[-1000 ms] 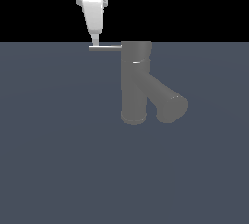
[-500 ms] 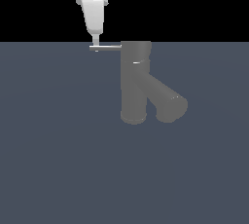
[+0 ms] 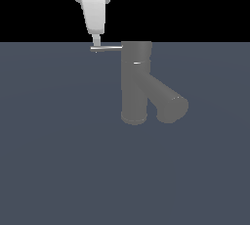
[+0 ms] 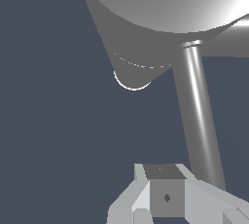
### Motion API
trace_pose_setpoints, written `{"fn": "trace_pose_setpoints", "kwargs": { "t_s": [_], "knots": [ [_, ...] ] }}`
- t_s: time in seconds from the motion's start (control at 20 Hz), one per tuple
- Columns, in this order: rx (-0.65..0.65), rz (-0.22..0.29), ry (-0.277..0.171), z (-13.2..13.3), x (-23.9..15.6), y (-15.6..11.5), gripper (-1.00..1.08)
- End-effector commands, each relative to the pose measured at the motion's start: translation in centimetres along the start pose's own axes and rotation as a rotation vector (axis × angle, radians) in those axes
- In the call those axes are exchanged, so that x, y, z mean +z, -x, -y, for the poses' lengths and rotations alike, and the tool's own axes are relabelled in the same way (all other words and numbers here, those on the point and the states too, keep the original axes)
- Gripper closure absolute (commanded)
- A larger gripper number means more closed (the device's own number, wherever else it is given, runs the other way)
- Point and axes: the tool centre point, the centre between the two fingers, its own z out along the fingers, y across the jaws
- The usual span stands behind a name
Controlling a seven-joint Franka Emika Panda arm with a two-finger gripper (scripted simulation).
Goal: Turn on the faucet by rotating a designated handle.
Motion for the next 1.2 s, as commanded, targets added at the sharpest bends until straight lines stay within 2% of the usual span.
{"fn": "trace_pose_setpoints", "kwargs": {
  "t_s": [0.0, 0.7, 0.8, 1.15],
  "knots": [
    [0.004, -0.001, 0.009, -1.2, 0.0, -0.2, 1.08],
    [0.004, -0.001, 0.008, -5.6, -0.1, -0.4, 1.08],
    [-0.008, -0.003, 0.003, -5.0, 0.0, 0.2, 1.08],
    [-0.005, -0.002, 0.004, -7.2, -0.1, -2.2, 1.08]
  ]
}}
